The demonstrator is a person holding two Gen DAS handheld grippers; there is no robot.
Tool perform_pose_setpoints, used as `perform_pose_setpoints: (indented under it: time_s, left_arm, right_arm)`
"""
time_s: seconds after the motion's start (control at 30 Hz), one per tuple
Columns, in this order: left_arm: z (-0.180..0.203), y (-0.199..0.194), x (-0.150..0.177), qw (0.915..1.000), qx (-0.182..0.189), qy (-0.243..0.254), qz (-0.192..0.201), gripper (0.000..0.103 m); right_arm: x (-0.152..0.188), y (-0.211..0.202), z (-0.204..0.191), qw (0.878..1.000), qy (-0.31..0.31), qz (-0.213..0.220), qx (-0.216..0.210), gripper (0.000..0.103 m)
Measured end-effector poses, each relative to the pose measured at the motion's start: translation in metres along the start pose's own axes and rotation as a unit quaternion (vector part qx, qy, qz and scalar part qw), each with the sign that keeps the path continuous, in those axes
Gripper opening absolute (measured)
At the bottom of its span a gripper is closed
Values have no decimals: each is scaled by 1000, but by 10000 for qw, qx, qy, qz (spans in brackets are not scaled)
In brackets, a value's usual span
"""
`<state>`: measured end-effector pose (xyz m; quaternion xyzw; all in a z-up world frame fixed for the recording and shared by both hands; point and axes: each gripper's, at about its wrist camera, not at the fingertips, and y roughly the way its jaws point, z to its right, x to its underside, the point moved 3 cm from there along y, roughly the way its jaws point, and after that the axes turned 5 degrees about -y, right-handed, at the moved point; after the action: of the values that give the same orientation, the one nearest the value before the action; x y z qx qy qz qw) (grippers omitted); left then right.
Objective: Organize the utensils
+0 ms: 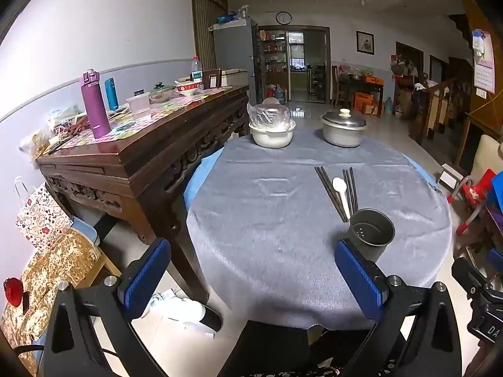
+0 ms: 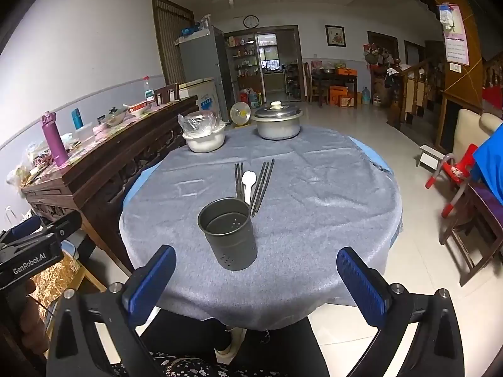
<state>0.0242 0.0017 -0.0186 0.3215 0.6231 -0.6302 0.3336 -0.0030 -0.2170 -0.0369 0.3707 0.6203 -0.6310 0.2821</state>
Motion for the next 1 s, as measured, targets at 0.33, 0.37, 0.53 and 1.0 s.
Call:
perform_pose_setpoints:
  time_s: [0.33, 0.37, 0.53, 1.0]
  left_arm:
    - [-1, 4, 3, 10000, -3, 29, -37, 103]
    - [0, 3, 2, 10000, -5, 25, -59, 103]
    - [0, 5, 3, 10000, 6, 25, 1, 103]
    - [2, 7, 2, 10000, -2, 69, -45, 103]
  right_arm:
    - [2, 3, -5, 10000, -10, 1, -54, 103]
    - [2, 4, -6, 10000, -11, 1, -51, 103]
    - [0, 0, -4, 10000, -7, -11, -55, 103]
    - [1, 1, -3, 10000, 23, -12, -59, 103]
